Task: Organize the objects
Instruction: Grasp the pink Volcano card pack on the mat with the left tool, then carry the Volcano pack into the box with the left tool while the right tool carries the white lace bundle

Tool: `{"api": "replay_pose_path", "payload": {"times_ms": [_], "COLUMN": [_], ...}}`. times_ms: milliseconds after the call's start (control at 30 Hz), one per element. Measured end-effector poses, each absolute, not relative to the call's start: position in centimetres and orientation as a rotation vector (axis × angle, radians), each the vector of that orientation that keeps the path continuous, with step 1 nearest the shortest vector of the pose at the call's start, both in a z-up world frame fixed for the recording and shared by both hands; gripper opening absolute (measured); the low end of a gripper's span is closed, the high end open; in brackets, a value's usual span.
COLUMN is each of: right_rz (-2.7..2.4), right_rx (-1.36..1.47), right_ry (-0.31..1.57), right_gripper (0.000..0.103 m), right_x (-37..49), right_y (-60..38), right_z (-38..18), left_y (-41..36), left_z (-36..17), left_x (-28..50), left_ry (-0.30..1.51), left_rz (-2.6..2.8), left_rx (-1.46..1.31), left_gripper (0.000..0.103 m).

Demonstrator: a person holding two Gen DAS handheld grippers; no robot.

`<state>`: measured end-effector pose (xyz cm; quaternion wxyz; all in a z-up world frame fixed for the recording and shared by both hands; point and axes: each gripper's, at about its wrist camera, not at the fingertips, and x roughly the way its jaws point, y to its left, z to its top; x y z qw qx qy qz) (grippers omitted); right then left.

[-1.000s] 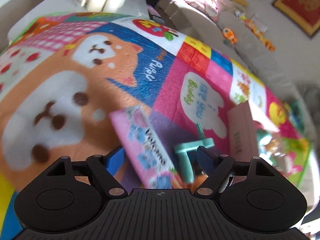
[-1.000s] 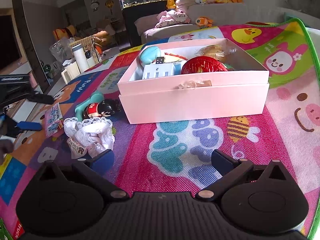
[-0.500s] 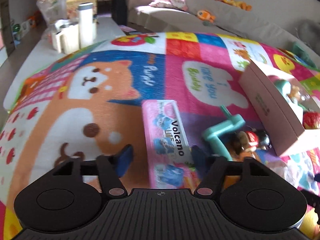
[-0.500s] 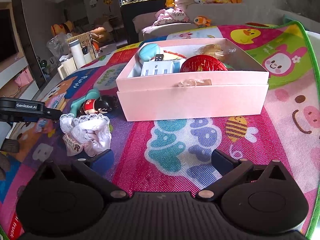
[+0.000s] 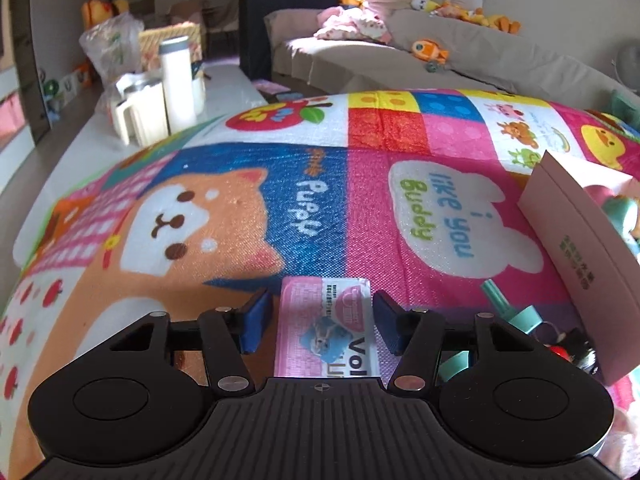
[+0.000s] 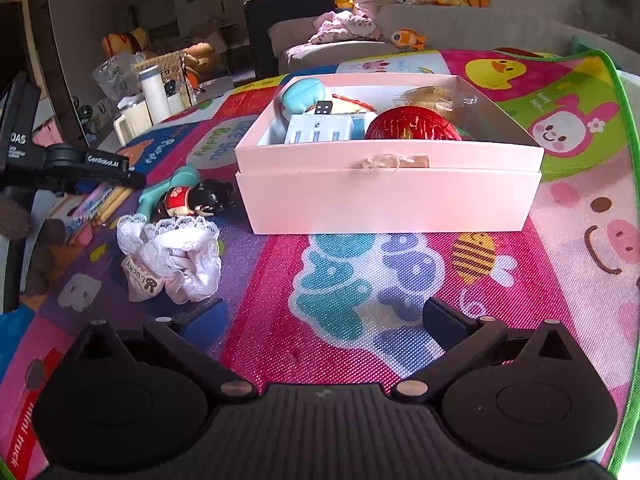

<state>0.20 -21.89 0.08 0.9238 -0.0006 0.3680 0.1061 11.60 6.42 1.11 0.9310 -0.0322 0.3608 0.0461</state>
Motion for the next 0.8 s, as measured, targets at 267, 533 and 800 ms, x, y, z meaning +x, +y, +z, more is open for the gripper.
{"api": "replay_pose_path", "payload": {"times_ms": [267,533,800], "right_rz": [0.242,0.372,0.445], "right_rx": [-0.028,0.035,-0.076], "right_ry": [0.749,0.65,0.732], "right_gripper": [0.103,0.103,0.067], "right_x": [-0.1,-1.1,2.3], "right_y": [-21.6,-20.0,-13.7], "right_z": [0.1,2.8,1.7], "left_y": [6.3,4.5,4.5], "left_z": [1.3,1.2,1.5], "left_x": [5.5,-2.3,-2.9], "left_ry": [0.738,0.747,0.763], "left_rz": [-0.032,-0.127,-0.101], "left_rx": [-0.029,0.034,0.026], "left_gripper": [0.049,0.049,0.049]}}
